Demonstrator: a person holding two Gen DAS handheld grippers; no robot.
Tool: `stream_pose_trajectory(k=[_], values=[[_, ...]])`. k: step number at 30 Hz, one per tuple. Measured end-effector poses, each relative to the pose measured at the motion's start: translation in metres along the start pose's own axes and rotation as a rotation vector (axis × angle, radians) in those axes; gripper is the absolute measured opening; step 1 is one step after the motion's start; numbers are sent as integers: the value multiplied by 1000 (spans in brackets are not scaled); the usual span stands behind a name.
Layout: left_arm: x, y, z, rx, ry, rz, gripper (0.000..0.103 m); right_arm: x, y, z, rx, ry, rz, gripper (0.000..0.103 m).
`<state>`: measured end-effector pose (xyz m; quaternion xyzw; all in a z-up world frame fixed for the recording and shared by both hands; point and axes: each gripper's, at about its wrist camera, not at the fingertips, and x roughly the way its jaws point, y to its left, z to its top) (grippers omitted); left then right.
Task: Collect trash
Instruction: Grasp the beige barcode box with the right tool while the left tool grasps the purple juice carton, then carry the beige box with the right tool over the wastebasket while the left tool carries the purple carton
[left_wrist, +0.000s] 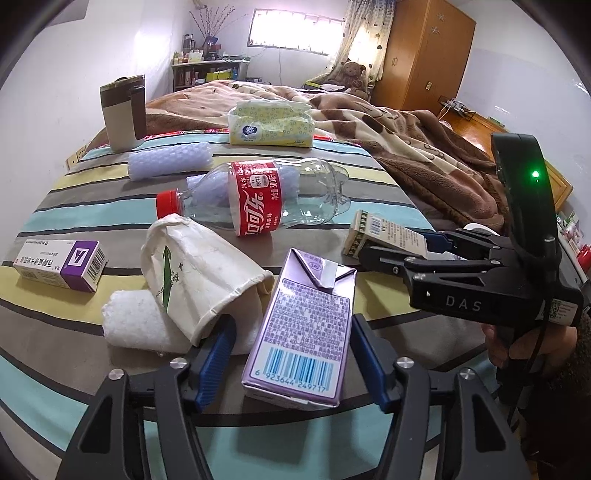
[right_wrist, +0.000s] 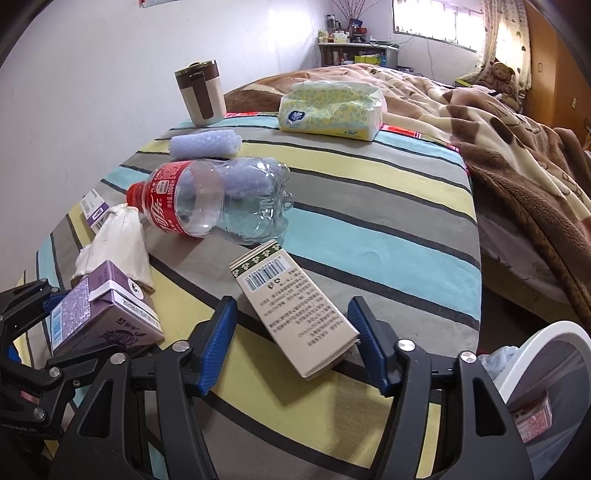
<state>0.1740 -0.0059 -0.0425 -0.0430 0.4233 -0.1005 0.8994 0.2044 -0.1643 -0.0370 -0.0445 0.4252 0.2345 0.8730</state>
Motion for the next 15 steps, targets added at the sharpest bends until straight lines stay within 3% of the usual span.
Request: stream_pose_trajectory(k=[7, 11, 15], values=[[3, -5, 1, 13, 15, 5, 52, -3, -1, -4, 28, -5, -7, 47], [3, -5, 1, 15, 17, 7, 40, -7, -3, -7, 52, -17, -19, 42], [0, -8, -2, 21, 11, 5, 40, -14, -3, -11, 65, -37, -31, 38]])
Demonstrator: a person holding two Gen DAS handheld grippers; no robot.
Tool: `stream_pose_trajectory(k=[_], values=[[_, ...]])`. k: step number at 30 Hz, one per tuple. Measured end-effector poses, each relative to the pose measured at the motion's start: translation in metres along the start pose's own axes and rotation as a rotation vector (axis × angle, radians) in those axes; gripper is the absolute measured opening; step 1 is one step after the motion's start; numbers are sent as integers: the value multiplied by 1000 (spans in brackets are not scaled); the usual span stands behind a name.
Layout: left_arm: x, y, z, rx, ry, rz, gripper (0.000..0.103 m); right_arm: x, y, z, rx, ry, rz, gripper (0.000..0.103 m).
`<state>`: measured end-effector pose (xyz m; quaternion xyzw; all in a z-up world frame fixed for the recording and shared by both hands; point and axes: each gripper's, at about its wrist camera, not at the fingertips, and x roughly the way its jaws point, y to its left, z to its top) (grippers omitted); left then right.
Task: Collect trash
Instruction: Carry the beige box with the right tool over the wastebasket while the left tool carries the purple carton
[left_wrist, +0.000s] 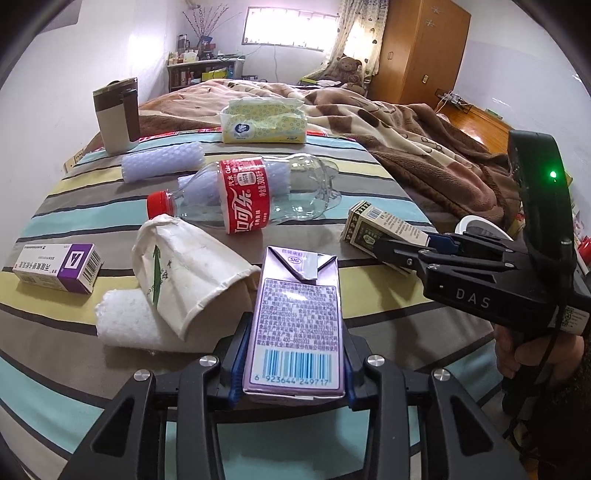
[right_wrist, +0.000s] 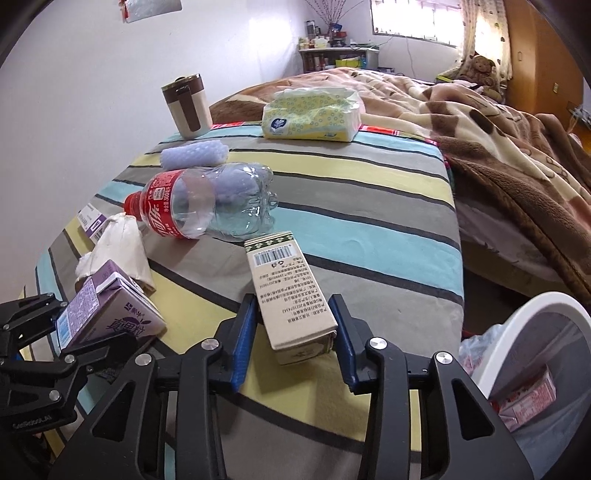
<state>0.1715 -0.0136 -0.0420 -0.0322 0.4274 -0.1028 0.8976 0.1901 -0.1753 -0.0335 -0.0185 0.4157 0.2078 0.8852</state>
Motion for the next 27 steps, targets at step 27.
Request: stream_pose_trajectory(k=[27], values=[[-72, -49, 1, 79, -153, -43, 40, -94, -14, -27, 145, -220, -41, 34]])
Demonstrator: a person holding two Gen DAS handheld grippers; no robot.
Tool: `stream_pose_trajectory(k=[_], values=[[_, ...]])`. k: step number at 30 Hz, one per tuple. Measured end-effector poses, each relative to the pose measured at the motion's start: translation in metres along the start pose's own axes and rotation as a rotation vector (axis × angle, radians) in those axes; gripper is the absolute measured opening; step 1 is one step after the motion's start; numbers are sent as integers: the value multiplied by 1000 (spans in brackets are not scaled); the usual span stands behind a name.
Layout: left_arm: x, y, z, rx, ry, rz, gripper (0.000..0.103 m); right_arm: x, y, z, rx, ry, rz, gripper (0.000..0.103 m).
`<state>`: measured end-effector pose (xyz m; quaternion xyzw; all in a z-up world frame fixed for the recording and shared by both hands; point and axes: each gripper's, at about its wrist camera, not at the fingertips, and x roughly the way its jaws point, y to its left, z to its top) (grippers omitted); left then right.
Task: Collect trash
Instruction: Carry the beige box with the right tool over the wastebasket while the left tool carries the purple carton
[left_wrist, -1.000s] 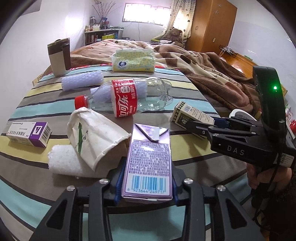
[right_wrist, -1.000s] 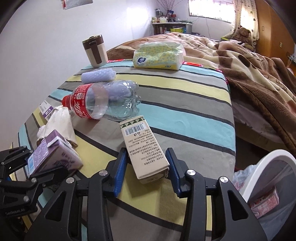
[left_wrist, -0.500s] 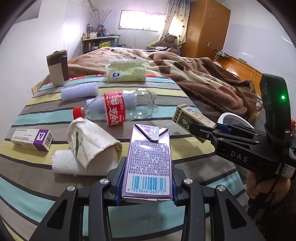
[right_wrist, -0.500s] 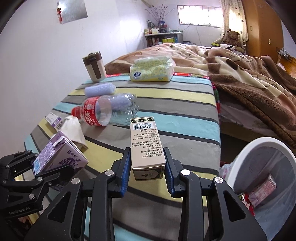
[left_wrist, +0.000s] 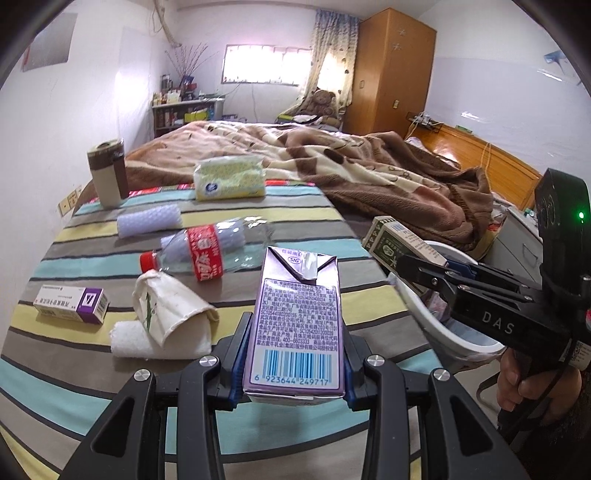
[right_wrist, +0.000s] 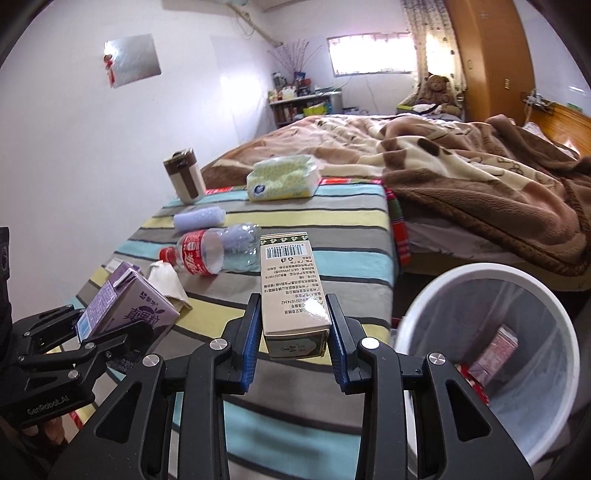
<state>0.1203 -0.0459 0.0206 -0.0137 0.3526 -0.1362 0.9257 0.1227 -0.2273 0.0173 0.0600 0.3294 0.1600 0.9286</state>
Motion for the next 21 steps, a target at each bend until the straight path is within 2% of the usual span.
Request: stream_pose_trajectory(k=[8, 21], values=[[-11, -32, 9, 53, -35, -47, 40, -33, -18, -2, 51, -62, -72, 34], [4, -102, 26, 153, -36, -157, 40, -72, -70, -15, 155, -105, -227, 34]])
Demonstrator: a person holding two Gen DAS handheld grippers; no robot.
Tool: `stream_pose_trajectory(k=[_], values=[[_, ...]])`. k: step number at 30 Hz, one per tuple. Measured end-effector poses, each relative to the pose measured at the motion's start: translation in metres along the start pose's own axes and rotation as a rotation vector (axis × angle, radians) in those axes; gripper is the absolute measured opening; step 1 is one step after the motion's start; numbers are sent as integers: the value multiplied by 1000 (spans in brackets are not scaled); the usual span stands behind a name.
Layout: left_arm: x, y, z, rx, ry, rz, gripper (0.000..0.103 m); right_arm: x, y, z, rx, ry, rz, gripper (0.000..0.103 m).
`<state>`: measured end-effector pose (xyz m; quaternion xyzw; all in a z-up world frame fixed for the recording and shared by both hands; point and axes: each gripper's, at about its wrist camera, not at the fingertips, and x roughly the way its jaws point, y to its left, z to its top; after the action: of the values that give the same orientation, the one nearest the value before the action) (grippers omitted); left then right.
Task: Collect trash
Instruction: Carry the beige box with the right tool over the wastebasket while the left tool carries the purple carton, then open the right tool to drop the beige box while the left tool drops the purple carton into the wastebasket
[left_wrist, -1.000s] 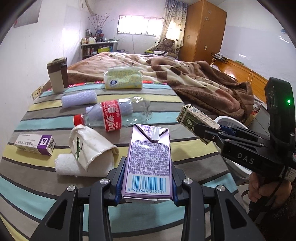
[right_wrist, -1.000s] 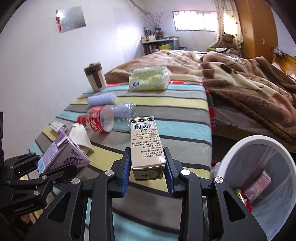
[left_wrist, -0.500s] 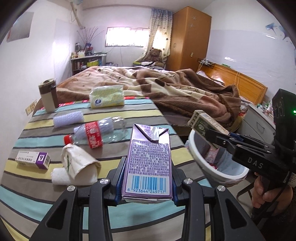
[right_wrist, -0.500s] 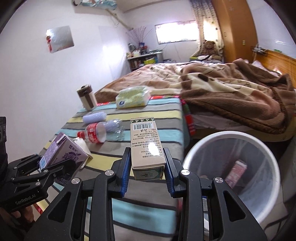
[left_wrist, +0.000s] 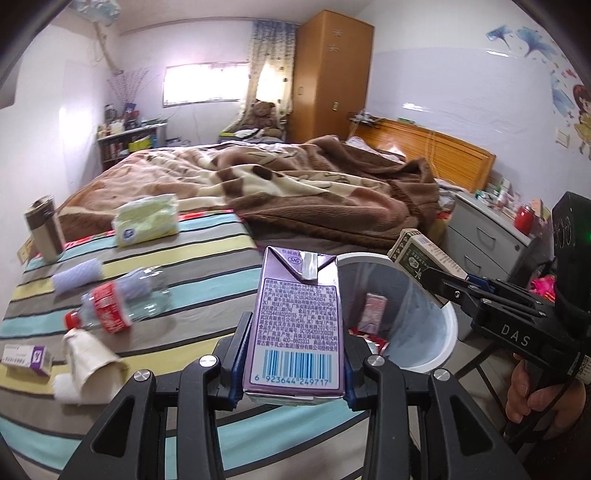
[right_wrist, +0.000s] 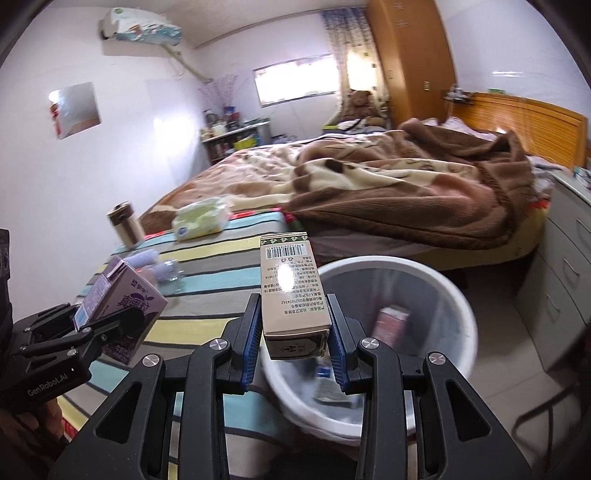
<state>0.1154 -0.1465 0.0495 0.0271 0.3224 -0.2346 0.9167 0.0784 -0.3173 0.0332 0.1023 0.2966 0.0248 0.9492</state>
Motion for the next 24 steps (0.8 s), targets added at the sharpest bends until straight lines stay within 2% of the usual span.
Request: stream_pose_trajectory(k=[14, 24], values=[[53, -52, 15, 59, 67, -93, 40, 3, -45, -10, 88, 37, -117, 34], [83, -69, 16, 83, 102, -110, 40, 20, -64, -21, 114, 110, -165, 34]])
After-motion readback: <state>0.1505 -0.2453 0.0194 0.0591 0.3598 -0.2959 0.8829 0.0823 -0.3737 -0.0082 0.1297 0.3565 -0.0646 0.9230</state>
